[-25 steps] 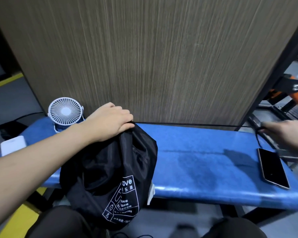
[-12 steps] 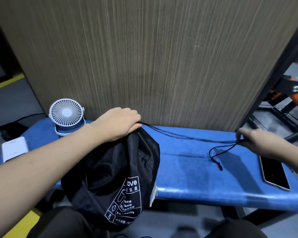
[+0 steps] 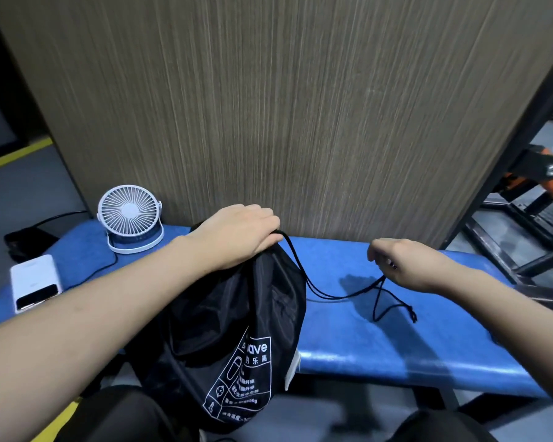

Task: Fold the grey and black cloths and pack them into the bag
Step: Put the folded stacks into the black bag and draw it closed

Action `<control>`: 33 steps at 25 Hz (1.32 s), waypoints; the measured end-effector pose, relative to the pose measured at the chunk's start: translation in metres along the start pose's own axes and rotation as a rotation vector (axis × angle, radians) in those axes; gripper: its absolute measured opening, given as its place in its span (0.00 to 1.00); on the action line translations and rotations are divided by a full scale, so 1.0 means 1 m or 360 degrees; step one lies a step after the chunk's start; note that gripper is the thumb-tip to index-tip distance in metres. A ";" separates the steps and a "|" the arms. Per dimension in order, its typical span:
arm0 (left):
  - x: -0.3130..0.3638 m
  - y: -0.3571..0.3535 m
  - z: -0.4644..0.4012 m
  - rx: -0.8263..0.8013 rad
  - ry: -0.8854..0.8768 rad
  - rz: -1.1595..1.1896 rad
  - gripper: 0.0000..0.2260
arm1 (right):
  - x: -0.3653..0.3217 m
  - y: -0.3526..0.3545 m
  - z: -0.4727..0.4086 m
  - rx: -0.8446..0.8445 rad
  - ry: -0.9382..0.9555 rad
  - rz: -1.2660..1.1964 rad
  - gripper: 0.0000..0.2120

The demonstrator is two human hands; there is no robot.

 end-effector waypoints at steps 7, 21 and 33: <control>0.019 0.005 -0.019 0.0155 -0.0024 -0.0059 0.18 | -0.085 -0.005 -0.014 0.0104 0.0409 -0.0211 0.11; 0.029 0.006 -0.014 0.0205 -0.0121 -0.0114 0.17 | -0.120 0.003 -0.025 0.0344 0.0742 0.0180 0.12; -0.031 -0.046 0.118 -0.0318 0.0846 0.1251 0.47 | -0.080 -0.102 -0.004 0.0149 -0.0248 -0.1296 0.30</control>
Point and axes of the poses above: each hand's wrist, its own z-axis away from the middle knuckle, its own y-axis out of the back of the hand, x = y × z, the point moved 4 cm from there along -z, towards the middle knuckle, and after that the axes turned 14 degrees about -z, right-handed, at the moved point
